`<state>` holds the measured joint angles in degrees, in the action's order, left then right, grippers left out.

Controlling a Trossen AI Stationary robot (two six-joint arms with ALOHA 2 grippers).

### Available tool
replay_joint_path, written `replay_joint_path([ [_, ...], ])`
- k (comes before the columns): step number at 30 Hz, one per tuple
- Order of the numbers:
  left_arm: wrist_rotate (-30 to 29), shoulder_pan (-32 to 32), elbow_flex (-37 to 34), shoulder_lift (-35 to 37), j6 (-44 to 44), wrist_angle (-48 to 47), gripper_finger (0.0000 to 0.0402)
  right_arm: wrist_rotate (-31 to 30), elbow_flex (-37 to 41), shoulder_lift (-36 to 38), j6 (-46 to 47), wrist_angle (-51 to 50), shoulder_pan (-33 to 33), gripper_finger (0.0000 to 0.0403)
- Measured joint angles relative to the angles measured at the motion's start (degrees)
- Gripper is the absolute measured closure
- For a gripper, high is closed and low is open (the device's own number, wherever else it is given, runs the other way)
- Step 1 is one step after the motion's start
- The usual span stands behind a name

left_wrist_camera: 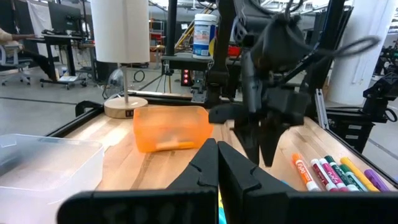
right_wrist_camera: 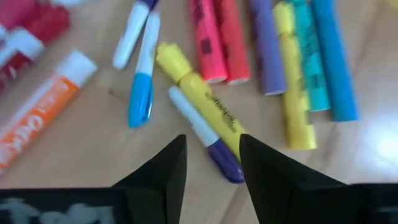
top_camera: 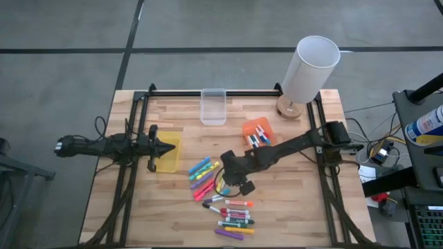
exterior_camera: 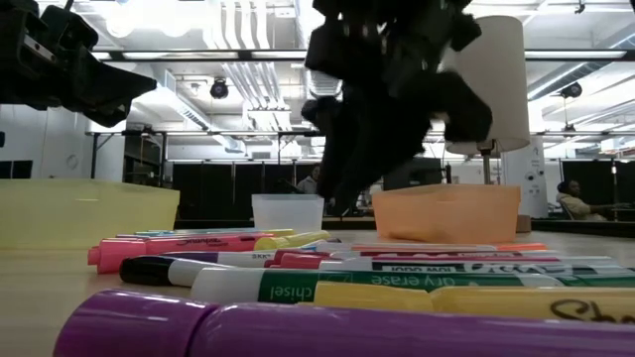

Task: Pick & Place Markers
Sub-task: Put the top small violet marker into the orange bin

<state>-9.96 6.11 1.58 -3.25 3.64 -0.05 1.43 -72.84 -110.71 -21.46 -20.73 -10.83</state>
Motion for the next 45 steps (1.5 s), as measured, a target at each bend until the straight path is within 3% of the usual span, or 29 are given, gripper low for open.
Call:
replay_joint_path([
  [11,-0.01,0.00,0.00,0.00,0.01,-0.01,0.0401,-2.13,-5.80,-7.18,-4.23,-5.69,-0.07,0.0268],
  [20,0.00,-0.01,0.01,-0.09,0.00,0.00,0.0401,-2.66,-6.49,-7.66,-6.77,-6.08,0.06,0.0282],
  [35,0.00,-0.02,0.00,-0.11,0.00,0.00,0.0401,1.32,-7.06,-8.89,1.69,-9.10,0.20,0.0361],
  [45,-0.02,-0.02,0.00,-0.13,0.00,0.00,0.0401,-3.68,-16.65,-7.79,6.94,-24.62,0.46,0.0365],
])
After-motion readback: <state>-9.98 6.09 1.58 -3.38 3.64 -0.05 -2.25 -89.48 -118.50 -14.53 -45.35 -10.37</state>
